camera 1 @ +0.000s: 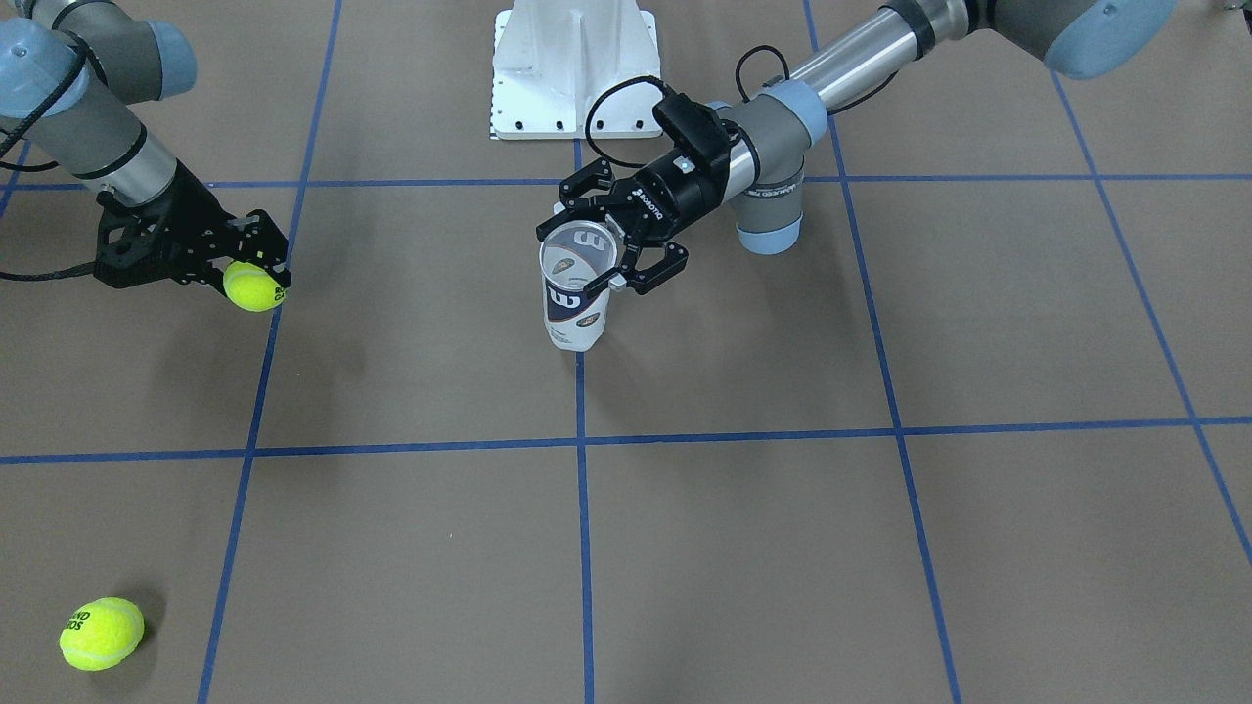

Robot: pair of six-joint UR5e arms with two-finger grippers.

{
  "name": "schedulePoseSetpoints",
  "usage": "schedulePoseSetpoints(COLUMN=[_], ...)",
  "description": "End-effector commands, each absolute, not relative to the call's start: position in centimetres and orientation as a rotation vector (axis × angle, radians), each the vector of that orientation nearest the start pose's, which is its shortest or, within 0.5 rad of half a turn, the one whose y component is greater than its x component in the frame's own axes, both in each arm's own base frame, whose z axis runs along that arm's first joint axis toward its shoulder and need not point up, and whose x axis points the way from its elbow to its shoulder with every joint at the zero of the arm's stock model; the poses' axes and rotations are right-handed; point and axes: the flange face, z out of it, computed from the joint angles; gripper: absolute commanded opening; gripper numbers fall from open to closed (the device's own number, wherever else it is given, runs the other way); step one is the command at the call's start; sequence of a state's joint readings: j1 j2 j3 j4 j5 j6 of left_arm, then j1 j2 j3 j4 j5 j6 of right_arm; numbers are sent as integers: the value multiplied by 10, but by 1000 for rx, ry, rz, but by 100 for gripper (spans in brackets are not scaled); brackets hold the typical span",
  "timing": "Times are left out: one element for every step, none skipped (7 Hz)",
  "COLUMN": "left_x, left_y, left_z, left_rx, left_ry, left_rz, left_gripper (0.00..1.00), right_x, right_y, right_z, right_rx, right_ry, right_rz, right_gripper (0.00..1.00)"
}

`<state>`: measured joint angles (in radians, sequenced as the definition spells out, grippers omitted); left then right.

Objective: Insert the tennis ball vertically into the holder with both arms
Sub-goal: 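Carry the ball with the right gripper over the can's open top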

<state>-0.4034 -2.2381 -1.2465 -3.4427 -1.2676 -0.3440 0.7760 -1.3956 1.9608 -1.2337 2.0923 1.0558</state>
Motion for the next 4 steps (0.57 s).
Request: schedulePoseSetpoints(left_x=[533,534,536,541], left_y=[-399,-399,-399,-394], left_z=[227,233,236,237], left_rx=[1707,1701,1698,1722], left_ry=[1392,1382,1375,1347], left_rz=[127,134,140,170], left_gripper=[77,77,77,77], right_x=[-344,-344,-347,-350], right_y=[-454,-451,-451,-452], right_z=[213,200,184,165], right_rx=[110,109,95,89], right_ry=[-986,-991,-1014,-1037], right_rz=[52,56,95,121], right_gripper=[0,0,0,0])
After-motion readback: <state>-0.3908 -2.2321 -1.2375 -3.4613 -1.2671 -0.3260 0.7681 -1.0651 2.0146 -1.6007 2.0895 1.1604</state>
